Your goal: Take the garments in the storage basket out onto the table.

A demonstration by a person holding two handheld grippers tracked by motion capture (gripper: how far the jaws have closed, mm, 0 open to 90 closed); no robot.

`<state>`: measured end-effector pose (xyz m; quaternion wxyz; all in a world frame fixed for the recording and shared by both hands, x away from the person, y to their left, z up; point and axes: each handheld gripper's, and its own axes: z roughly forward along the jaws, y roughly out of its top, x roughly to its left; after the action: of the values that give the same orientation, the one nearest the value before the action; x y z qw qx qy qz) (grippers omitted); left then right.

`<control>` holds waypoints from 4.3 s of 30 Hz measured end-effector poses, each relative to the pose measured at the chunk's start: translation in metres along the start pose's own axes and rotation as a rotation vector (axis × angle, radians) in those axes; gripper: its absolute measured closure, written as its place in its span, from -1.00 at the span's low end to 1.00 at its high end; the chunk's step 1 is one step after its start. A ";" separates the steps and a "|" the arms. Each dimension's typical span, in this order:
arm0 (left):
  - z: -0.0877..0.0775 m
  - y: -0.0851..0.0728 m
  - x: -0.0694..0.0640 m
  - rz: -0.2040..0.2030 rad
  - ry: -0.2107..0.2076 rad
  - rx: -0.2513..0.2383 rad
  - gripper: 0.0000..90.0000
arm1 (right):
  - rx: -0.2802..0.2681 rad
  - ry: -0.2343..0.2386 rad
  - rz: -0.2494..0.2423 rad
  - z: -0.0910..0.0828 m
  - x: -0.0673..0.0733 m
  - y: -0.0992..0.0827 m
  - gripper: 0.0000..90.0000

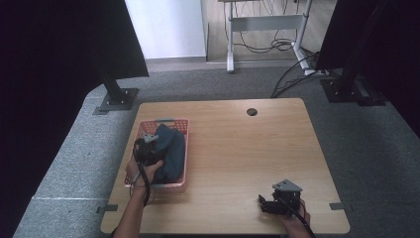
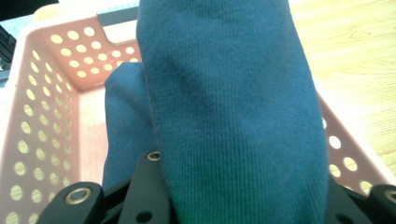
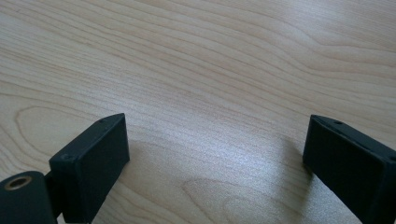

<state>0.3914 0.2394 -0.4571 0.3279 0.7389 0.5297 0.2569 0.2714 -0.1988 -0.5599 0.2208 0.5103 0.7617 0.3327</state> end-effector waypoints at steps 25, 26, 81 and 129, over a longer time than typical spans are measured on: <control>-0.020 0.005 0.001 0.004 -0.008 -0.055 0.50 | 0.000 0.000 0.000 0.000 0.000 0.000 -0.85; -0.021 0.006 0.000 0.003 -0.009 -0.059 0.50 | 0.000 0.000 0.000 0.000 0.000 0.000 -0.85; -0.054 0.035 -0.020 0.056 -0.018 -0.160 0.49 | -0.001 0.000 0.000 0.000 0.000 0.000 -0.85; -0.056 0.059 -0.044 0.104 -0.037 -0.176 0.49 | 0.001 0.005 0.001 0.000 0.000 0.000 -0.84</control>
<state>0.3733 0.1967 -0.3776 0.3877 0.7382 0.4600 0.3052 0.2715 -0.1990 -0.5598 0.2184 0.5102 0.7621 0.3335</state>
